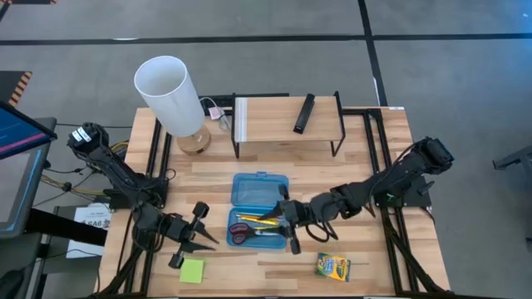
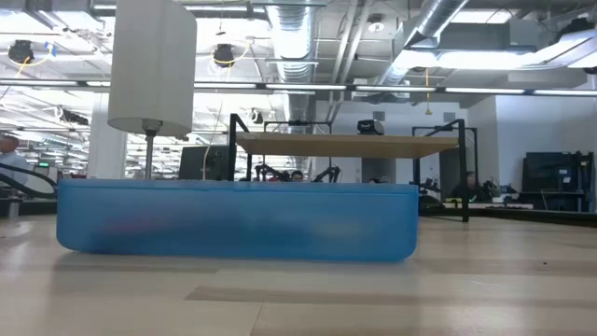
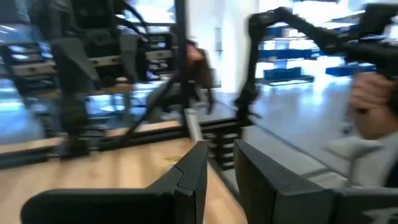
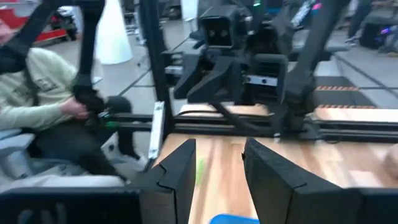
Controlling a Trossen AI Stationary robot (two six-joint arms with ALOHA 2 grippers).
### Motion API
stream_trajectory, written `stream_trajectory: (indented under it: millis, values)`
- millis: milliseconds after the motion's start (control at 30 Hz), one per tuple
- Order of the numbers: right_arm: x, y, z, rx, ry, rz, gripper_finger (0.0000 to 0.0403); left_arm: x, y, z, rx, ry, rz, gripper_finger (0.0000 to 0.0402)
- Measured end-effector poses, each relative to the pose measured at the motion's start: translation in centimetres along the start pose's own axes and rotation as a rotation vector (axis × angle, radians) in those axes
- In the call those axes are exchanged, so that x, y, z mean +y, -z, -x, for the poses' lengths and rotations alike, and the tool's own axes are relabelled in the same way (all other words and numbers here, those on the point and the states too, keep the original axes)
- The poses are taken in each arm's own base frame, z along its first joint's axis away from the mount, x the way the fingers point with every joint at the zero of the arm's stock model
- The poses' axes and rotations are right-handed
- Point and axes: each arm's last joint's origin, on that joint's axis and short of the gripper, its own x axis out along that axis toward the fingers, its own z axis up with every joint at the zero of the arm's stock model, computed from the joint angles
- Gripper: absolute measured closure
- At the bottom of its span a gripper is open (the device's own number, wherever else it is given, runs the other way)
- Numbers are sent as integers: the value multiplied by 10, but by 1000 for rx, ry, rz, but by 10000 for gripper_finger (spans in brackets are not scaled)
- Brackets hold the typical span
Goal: Pack school essentials
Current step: Put the green sticky note into the supply box
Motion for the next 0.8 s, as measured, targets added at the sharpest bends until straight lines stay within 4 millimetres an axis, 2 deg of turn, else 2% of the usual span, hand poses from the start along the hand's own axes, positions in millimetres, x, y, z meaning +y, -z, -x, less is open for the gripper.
stream_trajectory:
  millis: [233,367,533,667,800]
  values:
    - [-15,0,-7,-21,18,7,249,13,-3,7,18,-33,-6,335]
    - [-20,0,-9,-33,21,10,249,17,12,16,34,-38,-8,335]
    - [-31,1,-15,-53,31,4,249,28,27,30,-44,-86,23,335]
    - [-40,1,-19,-74,34,-1,249,37,27,38,-126,-78,66,335]
    - [-47,-5,-18,-116,36,-7,249,40,27,39,-127,-60,67,335]
